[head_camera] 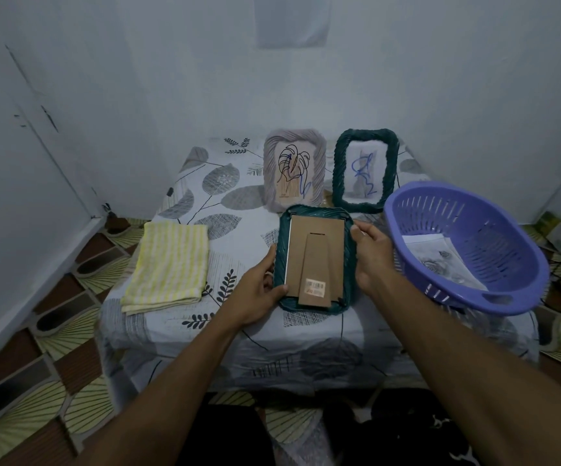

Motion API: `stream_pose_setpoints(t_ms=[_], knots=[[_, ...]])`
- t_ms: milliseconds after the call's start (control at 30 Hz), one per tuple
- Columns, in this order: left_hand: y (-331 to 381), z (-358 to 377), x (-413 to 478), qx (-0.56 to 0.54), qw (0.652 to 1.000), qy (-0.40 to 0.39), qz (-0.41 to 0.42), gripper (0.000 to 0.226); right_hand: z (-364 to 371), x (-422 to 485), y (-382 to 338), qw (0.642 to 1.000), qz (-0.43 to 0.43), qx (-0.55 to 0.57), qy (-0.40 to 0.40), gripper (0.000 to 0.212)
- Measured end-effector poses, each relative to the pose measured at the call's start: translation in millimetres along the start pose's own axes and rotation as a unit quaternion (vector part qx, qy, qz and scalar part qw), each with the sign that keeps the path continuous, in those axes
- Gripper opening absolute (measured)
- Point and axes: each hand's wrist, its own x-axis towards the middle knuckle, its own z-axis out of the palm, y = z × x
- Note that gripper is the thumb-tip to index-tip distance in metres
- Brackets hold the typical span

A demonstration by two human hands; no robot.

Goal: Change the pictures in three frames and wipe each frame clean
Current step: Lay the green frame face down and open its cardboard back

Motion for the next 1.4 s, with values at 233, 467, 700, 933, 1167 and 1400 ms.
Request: stream_pose_setpoints(t_ms=[233,467,700,933,1167,1400], knots=[[1.8,-7.5,-3.7,-0.038,0.999,0.01,-0.031,0.077,-3.3,-8.9,-1.8,0.996,0.006,-0.034,-0.077,0.032],[7.0,-12.5,-1.7,-0.07,0.997,-0.006,-0.039,0.072,-15.8,-11.5,1.3,0.99,0.0,-0.084,-0.113,0.047],[16.9,9.7,-5.8,0.184,0.971,0.139,0.056,0.071,-20.4,-11.3,-0.3,0.987,-0.008,-0.092,-0.133,0.047],[29.0,44.3,9.5,0.373,0.897,0.066,0.226,0.046,-24.1,-14.9,-2.1,0.983,-0.013,-0.112,-0.143,0.043],[26.2,57.5,15.1,0.355,0.907,0.098,0.203,0.043,-27.8,-14.9,-2.2,0.984,-0.009,-0.103,-0.144,0.043],[23.0,61.3,15.3,0.331,0.914,0.121,0.199,0.045,-23.9,-9.7,0.3,0.987,-0.003,-0.096,-0.131,0.039]])
